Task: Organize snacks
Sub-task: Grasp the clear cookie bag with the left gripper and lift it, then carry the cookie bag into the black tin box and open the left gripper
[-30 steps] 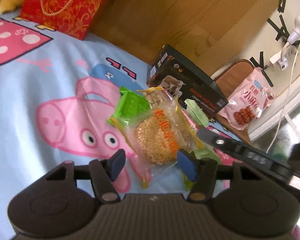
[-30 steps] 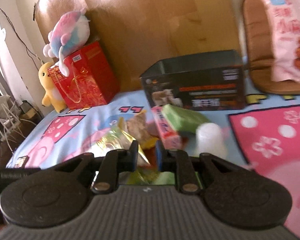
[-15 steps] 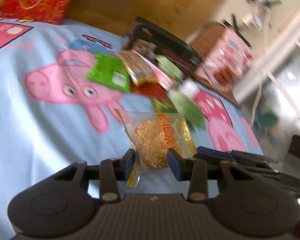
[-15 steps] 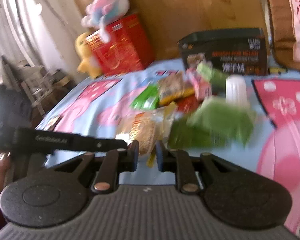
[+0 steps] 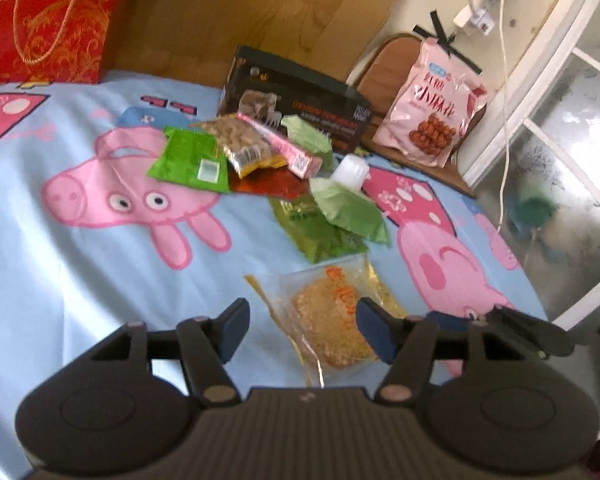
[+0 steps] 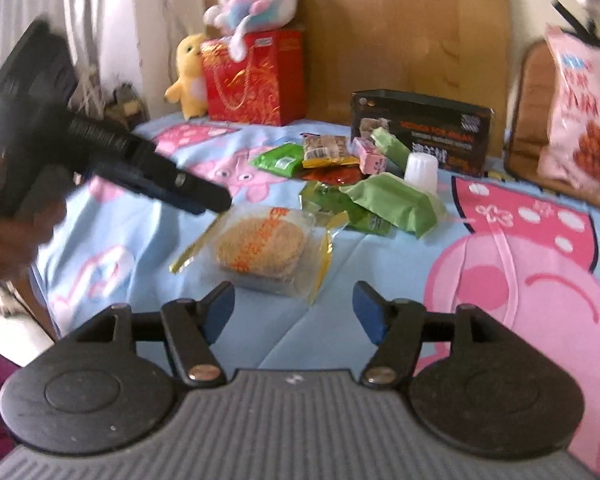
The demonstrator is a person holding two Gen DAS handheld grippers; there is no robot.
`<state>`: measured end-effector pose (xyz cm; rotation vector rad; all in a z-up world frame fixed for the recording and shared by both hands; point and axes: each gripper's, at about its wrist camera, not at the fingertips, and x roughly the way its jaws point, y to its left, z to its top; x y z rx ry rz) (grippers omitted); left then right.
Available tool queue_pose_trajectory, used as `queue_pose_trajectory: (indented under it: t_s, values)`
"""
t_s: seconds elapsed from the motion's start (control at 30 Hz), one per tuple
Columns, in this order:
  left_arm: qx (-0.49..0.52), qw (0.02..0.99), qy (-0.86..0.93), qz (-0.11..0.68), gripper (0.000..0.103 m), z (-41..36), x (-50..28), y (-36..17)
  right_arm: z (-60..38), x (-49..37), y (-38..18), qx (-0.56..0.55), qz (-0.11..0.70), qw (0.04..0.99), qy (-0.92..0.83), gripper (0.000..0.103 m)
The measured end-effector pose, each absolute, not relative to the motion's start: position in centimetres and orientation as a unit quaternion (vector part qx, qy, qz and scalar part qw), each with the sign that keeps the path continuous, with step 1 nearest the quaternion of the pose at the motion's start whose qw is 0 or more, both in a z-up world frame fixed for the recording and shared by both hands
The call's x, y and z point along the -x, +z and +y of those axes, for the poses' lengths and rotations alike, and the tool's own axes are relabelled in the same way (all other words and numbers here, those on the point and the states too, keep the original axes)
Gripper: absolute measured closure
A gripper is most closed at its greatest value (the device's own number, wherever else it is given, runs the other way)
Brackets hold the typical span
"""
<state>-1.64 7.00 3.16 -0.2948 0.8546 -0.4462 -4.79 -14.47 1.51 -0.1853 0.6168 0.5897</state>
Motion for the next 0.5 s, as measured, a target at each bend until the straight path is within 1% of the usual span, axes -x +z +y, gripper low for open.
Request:
queue_pose_trajectory:
  t_s: [0.07,0.17,0.27,0.3,0.33,0.4,0.43,0.5]
  values:
    - [0.134,0.869,-0.219,0.423,0.047,6.4,1.5,2.8,-13.8,4.5,0.9,0.116,0.294,0.903,0.292,0.033]
    - [0.120,0.861,-0.228,0.439,0.054,5.2,1.2,2.0,-13.2,4.0,0.4,0.138,0.293,0.895,0.306,0.033]
    - [0.116,0.858,-0.237,0.442,0.055,4.6,1.0,1.7,-12.5,2.9,-0.1,0.148,0.301,0.886,0.321,0.033]
    - [0.113,0.857,-0.239,0.442,0.058,4.6,1.0,1.7,-12.5,2.6,-0.2,0.144,0.305,0.883,0.325,0.034]
    - [0.112,0.857,-0.241,0.442,0.060,4.4,0.9,2.0,-12.6,2.4,-0.2,0.136,0.310,0.881,0.330,0.036]
    - [0.105,0.859,-0.246,0.436,0.065,4.1,0.7,2.8,-12.5,2.2,0.0,0.133,0.309,0.882,0.329,0.051]
    - [0.096,0.864,-0.244,0.430,0.065,3.8,0.6,3.4,-12.5,2.2,0.3,0.136,0.310,0.883,0.326,0.052]
    - [0.074,0.875,-0.244,0.412,0.065,3.2,0.1,4.8,-12.6,2.2,0.9,0.121,0.310,0.888,0.319,0.061]
